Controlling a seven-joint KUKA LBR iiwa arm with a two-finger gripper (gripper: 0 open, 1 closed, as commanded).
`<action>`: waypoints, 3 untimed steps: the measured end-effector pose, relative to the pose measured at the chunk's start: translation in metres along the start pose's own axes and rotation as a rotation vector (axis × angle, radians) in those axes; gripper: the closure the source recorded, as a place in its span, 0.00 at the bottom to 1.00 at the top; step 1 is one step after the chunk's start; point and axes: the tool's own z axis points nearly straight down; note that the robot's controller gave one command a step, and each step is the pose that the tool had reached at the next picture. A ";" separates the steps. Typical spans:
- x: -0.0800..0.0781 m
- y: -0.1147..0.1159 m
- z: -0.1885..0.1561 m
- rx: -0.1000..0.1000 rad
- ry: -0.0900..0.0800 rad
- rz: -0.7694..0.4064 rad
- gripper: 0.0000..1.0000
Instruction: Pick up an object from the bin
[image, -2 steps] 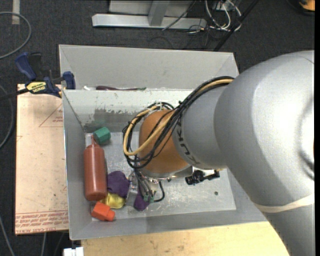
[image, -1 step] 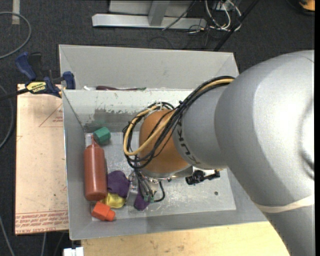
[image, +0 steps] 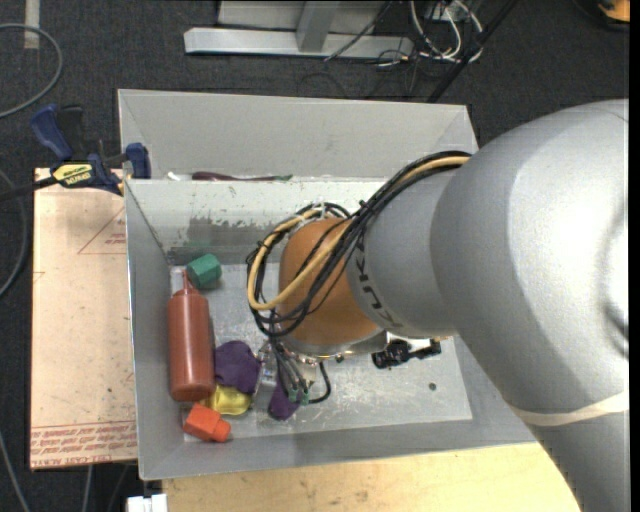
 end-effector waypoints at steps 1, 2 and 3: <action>0.001 -0.001 -0.005 0.002 0.004 0.001 1.00; 0.003 -0.002 -0.027 0.006 0.009 0.001 1.00; 0.001 -0.001 -0.045 0.001 0.002 0.001 1.00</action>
Offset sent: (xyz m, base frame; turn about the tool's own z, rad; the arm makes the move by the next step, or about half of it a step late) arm 0.0000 0.0001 0.0198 0.0000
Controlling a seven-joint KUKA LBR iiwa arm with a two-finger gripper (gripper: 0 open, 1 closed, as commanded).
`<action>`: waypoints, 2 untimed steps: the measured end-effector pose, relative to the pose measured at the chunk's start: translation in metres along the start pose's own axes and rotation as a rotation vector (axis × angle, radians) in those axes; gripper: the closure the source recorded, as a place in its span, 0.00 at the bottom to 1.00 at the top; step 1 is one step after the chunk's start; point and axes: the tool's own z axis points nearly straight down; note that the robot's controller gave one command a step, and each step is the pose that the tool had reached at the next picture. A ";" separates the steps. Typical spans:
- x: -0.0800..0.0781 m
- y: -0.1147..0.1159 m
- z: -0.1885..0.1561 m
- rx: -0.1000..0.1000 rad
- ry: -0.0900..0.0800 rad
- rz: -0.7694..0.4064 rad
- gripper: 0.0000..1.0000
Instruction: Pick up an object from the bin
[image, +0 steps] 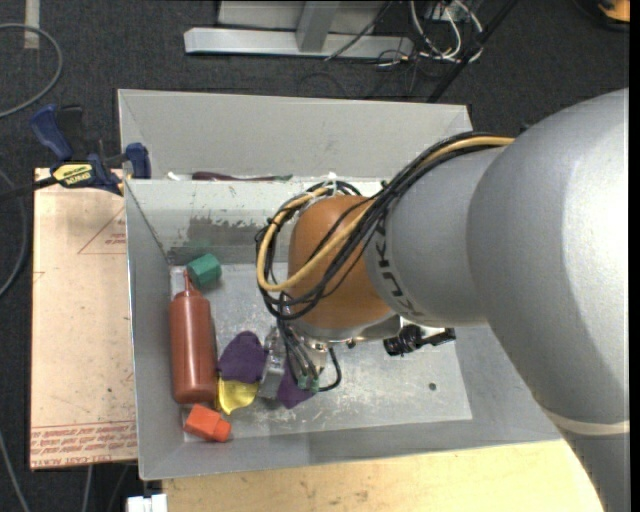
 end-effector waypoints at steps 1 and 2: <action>0.001 0.000 -0.012 0.002 0.003 0.000 1.00; 0.002 -0.001 -0.034 0.004 0.007 -0.001 1.00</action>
Offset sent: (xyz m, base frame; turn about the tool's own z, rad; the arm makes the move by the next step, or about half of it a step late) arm 0.0000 0.0002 0.0857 0.0000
